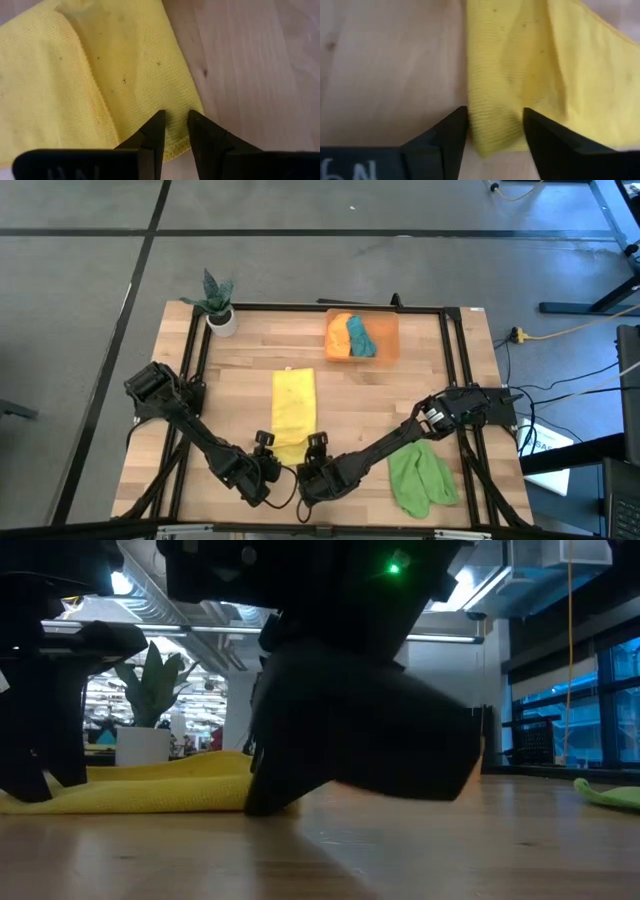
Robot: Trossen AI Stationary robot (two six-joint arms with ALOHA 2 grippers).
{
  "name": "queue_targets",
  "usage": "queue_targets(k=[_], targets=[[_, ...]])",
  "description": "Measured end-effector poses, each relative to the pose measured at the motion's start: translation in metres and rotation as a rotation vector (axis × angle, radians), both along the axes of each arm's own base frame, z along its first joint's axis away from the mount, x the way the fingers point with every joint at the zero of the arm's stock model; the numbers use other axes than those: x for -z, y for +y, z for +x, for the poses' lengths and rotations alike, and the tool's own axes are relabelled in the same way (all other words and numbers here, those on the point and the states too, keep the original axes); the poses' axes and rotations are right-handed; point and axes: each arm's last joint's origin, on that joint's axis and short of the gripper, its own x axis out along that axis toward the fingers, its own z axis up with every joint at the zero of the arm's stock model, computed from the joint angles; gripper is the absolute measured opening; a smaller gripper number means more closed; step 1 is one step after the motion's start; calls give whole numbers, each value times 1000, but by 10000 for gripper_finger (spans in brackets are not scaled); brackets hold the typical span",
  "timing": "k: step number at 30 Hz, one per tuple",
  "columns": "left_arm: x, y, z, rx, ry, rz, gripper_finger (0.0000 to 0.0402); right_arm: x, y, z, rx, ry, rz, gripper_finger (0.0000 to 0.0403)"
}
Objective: Roll microfiber towels into tight, uniform cylinder then place into a basket
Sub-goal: Roll the yellow microfiber towel
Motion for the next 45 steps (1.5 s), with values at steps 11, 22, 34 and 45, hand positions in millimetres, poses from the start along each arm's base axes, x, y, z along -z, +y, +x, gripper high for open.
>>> queue_targets(k=[11, 22, 34, 45], targets=[[0, 0, 0, 3, 9, -10, 77, 6, -3, 1, 56, -12, 20, 21], [-16, 2, -3, 52, 1, -24, 77, -4, -6, 7, 39, 46, 147, 6], [-55, 6, -27, 28, -26, -82, 77, -34, -9, 23, 52, 101, 469, 4], [-65, -8, -45, 62, -53, -130, 77, -57, -42, 41, 189, 104, 654, 4]])
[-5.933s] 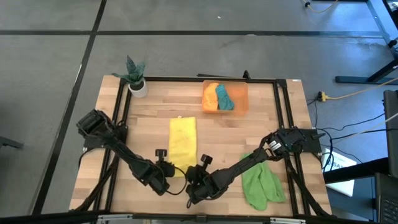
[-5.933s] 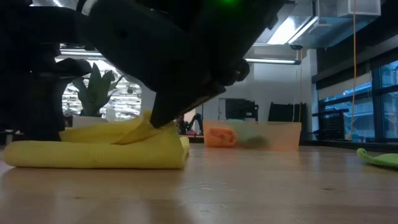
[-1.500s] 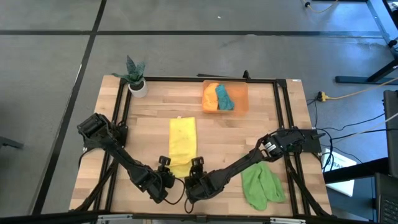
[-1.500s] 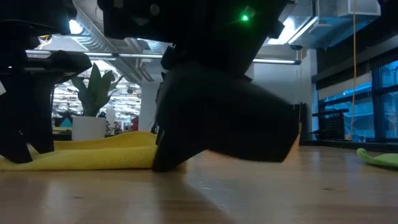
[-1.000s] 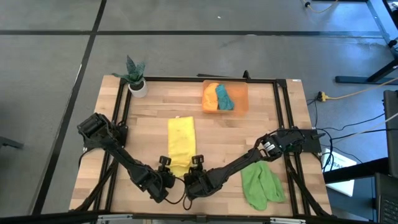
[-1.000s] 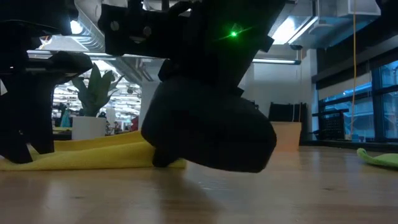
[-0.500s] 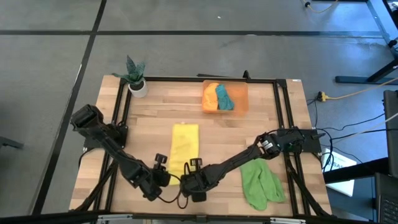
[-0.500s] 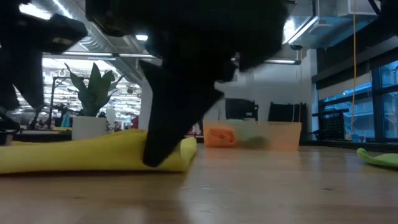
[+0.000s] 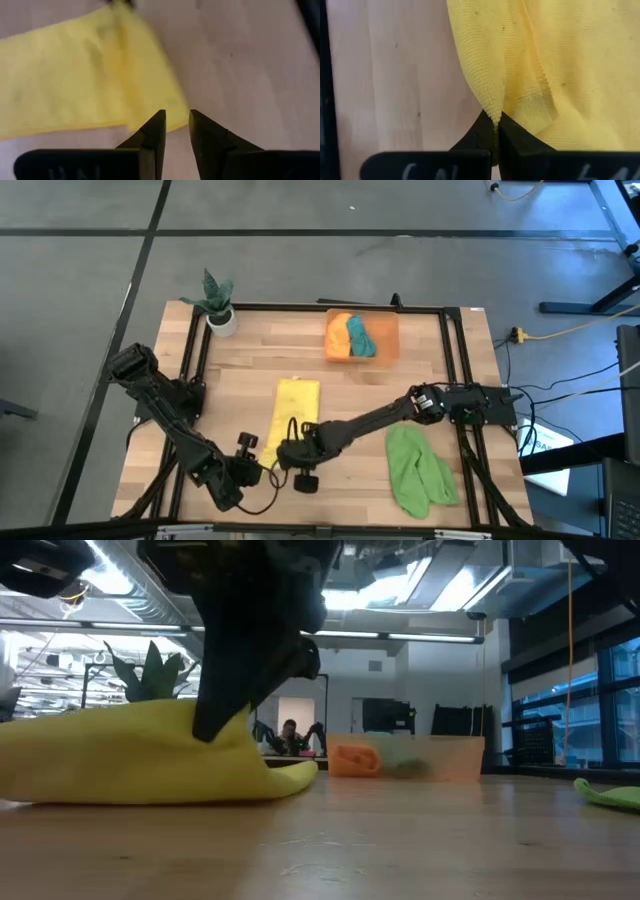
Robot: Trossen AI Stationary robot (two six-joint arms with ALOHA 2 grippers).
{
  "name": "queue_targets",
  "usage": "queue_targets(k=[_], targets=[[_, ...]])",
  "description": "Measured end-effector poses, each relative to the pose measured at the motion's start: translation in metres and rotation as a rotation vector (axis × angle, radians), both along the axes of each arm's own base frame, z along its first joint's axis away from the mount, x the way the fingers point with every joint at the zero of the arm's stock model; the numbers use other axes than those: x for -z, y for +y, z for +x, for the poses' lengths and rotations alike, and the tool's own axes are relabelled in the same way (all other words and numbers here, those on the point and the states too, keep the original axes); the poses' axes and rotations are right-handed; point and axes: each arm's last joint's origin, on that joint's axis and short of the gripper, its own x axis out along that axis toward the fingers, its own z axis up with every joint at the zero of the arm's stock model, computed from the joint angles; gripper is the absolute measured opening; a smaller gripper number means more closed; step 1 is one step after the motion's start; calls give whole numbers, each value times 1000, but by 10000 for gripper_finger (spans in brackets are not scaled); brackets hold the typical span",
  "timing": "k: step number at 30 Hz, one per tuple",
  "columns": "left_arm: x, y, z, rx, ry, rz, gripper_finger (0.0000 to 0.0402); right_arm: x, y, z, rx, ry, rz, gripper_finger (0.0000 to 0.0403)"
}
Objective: Roll microfiber towels into tight, uniform cylinder then place into a basket
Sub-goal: Roll the yellow microfiber towel
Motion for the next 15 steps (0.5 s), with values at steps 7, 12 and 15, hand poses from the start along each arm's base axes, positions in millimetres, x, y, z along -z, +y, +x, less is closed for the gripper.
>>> queue_targets(k=[7, 12, 15], targets=[[2, -15, 2, 82, -80, -12, 77, -4, -25, 9, 19, 23, 117, 7], [18, -15, 7, 93, -34, 56, 77, -4, -35, 12, 50, 35, 153, 4], [20, -12, 7, 88, -16, 77, 77, -4, -39, 13, 60, 55, 191, 4]])
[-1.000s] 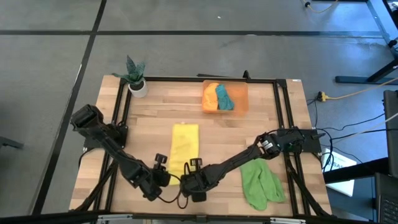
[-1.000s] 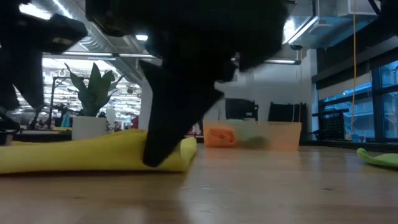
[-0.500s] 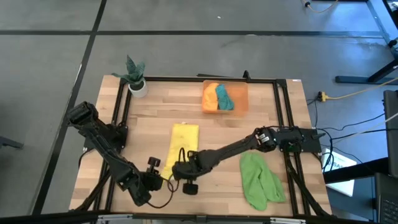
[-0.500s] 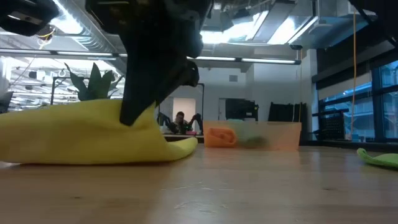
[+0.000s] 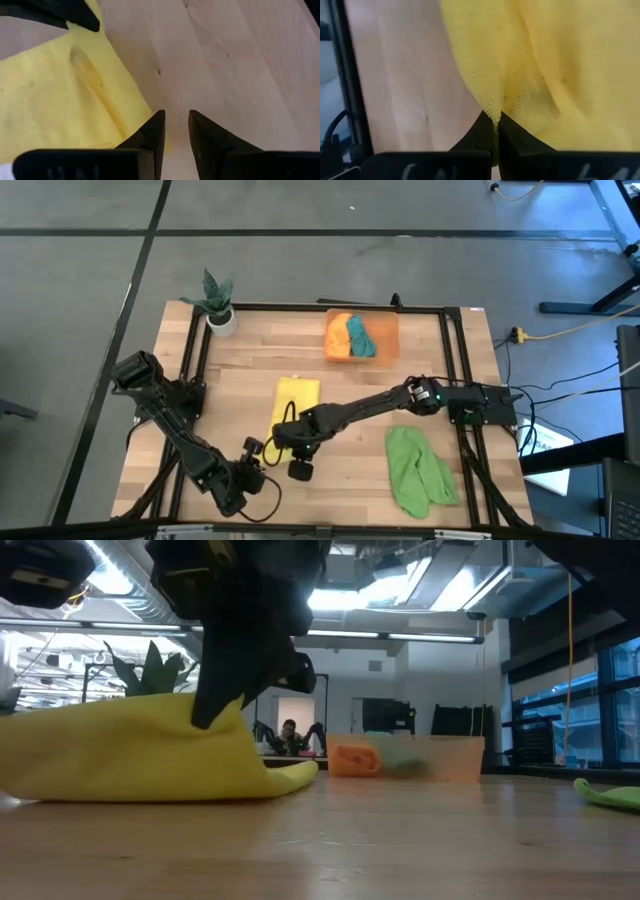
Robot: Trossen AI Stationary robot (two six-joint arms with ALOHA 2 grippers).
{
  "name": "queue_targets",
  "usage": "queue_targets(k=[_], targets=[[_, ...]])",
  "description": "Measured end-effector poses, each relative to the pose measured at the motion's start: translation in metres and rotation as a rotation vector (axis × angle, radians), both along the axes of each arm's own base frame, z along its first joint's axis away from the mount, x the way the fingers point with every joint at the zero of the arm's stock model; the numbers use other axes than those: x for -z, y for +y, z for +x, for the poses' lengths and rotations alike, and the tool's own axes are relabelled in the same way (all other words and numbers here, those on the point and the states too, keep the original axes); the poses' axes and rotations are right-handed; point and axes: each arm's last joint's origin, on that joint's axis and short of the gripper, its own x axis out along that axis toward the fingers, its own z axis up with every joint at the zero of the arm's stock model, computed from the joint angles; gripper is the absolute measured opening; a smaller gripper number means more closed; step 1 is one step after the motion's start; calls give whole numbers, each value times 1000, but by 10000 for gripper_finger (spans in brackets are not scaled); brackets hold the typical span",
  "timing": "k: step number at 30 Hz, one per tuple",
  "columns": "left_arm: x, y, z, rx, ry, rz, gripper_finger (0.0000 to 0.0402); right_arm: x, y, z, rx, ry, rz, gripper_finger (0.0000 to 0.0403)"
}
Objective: Roll microfiber towels into tight, uniform cylinder then place into a basket
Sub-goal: Roll the yellow microfiber towel
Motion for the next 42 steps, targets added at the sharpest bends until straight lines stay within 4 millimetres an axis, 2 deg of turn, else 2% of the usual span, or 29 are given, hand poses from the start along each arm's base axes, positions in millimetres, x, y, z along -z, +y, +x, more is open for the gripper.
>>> queue_targets(k=[6, 17, 22, 26, 34, 42], targets=[[2, 2, 2, -11, -8, 6, 77, 2, -5, -3, 81, 45, -37, 4], [27, 20, 1, -29, 38, -30, 77, 2, -5, -2, 66, 36, -49, 5], [26, 13, 3, 24, 63, -133, 77, 2, -5, -2, 62, 32, -58, 5], [23, 8, 6, 97, 12, -139, 77, 1, -6, -2, 62, 31, -58, 5], [29, 20, 11, 39, -7, -89, 77, 1, -6, -2, 60, 29, -57, 5], [30, 23, 12, 8, -8, -103, 77, 1, -6, -2, 40, 22, -63, 6]])
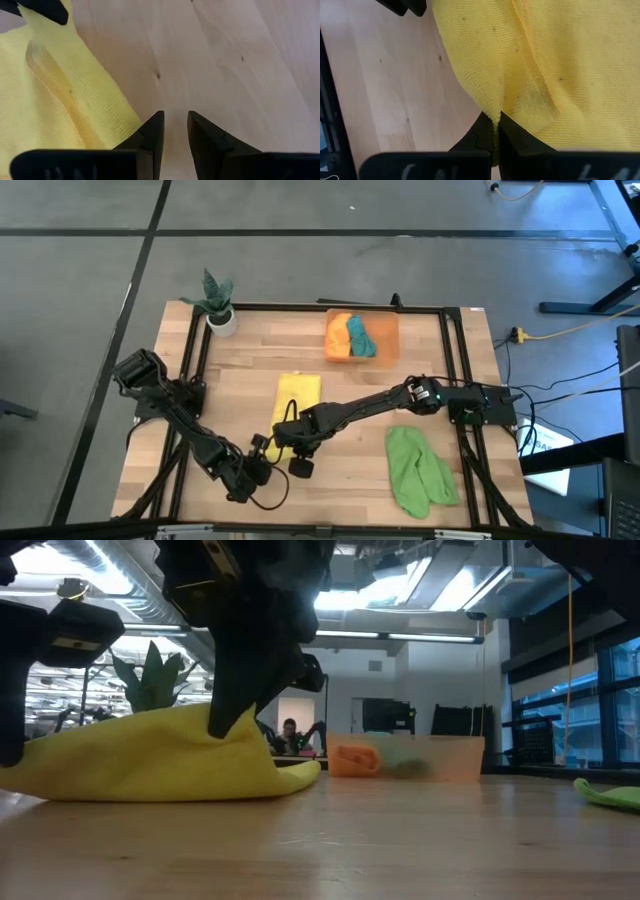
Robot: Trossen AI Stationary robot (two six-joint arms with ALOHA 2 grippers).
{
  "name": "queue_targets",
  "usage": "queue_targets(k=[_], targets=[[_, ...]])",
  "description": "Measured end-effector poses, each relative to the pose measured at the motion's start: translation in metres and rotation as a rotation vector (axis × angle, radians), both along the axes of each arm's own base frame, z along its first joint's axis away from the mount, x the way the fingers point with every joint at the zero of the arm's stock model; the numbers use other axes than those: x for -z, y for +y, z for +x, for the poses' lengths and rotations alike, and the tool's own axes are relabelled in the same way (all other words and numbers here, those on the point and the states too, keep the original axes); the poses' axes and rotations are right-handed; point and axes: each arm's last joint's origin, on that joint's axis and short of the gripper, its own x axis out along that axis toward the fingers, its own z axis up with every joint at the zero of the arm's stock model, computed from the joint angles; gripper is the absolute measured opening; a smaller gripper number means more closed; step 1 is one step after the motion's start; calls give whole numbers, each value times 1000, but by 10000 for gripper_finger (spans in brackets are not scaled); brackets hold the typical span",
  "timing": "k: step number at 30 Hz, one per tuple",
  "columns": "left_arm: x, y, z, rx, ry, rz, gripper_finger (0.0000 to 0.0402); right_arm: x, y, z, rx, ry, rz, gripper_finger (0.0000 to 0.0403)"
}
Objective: Roll microfiber towels into tight, uniform cylinder then place into a basket
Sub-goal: Roll the yellow microfiber towel
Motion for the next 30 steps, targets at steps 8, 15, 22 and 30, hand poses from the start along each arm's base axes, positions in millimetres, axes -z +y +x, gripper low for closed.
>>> queue_targets(k=[8, 15, 22, 30], targets=[[3, -1, 1, -14, 0, -8, 77, 0, 0, 1, 20, -8, 13, 6], [19, 1, 4, -31, 43, 42, 77, 0, 0, 1, 20, -7, 13, 6], [19, 5, 4, -51, 39, 83, 77, 0, 0, 1, 16, -7, 12, 6], [20, 12, 1, -109, 24, 184, 77, 0, 1, 1, 16, -3, 18, 6]])
